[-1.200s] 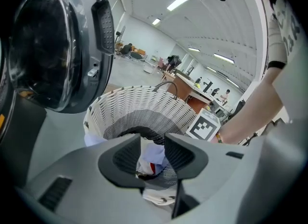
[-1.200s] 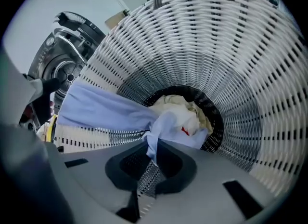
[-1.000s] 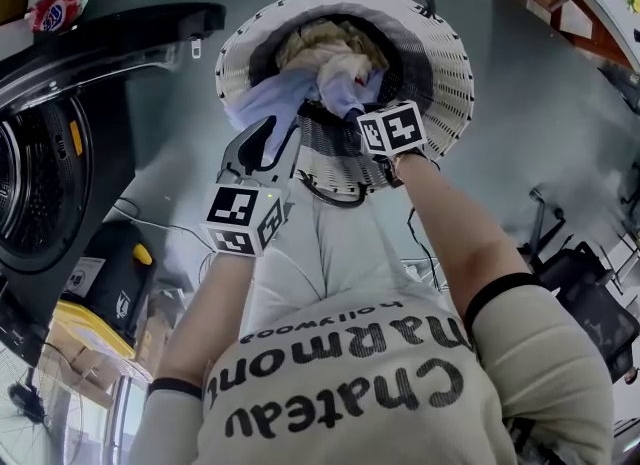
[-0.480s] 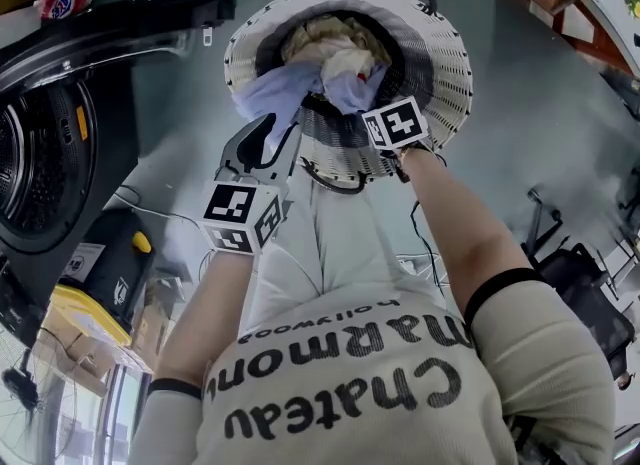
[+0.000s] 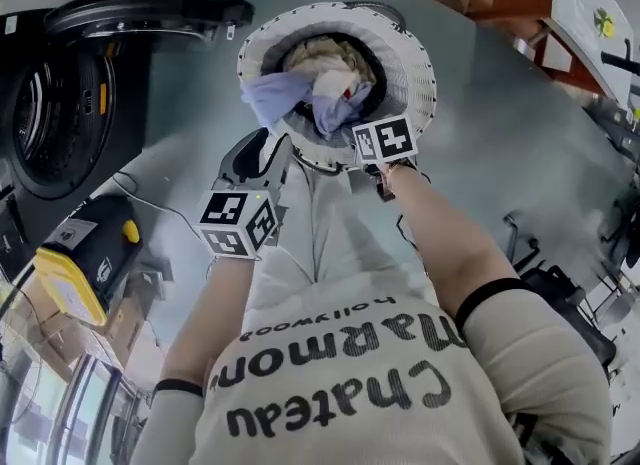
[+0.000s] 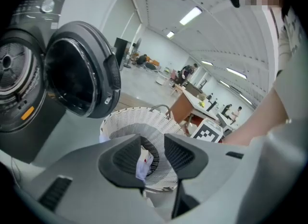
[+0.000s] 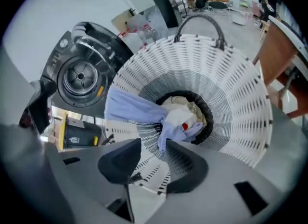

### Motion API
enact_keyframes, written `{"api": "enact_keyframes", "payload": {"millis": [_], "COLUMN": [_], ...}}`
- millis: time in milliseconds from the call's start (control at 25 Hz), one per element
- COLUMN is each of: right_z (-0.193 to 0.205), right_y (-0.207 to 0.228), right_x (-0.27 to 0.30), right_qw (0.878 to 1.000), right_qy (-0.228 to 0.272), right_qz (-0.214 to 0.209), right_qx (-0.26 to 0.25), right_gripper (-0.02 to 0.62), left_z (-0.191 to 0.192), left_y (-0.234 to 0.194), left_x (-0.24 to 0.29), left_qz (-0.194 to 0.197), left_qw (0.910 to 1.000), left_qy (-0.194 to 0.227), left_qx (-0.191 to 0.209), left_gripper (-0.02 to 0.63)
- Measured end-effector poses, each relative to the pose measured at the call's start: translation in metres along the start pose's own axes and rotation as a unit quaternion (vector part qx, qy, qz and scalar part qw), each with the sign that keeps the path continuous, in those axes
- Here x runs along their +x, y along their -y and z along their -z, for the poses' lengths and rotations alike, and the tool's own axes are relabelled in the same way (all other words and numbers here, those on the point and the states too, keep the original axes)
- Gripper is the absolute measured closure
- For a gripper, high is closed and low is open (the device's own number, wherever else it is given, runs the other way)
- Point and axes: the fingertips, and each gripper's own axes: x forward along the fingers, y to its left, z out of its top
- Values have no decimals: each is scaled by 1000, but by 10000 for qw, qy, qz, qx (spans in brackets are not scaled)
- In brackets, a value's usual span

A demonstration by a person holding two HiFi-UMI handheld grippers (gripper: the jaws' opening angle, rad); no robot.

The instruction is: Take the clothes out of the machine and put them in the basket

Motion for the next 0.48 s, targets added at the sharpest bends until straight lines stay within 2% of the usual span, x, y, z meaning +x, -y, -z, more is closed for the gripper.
{"api": "enact_keyframes", "payload": {"millis": [120,240,320,480], "right_z": [-2,-33,-49,-66], "right_y": [-18,-26,-30,-56], "right_x": [-47,-88,-111,-160], "right_qw": [9992,9957,9910,9753], "right_qy": [354,910,1307,2050], "right_qz": [-53,54,106,-201], "right_qx": [196,173,278,802], "right_gripper": [426,428,470,494], "left_z": [-11,-29,-39,-64], "left_y": [21,28,30,48], "left_x": [-49,-80,-93,-128], "left_qz": [-137,-277,-353,-402], "left_qw": [9991,9978,9963,9917], "left_qy": [312,597,784,1215], "left_qx": [-268,-82,-11,104], "left_gripper": [460,460,460,460]}}
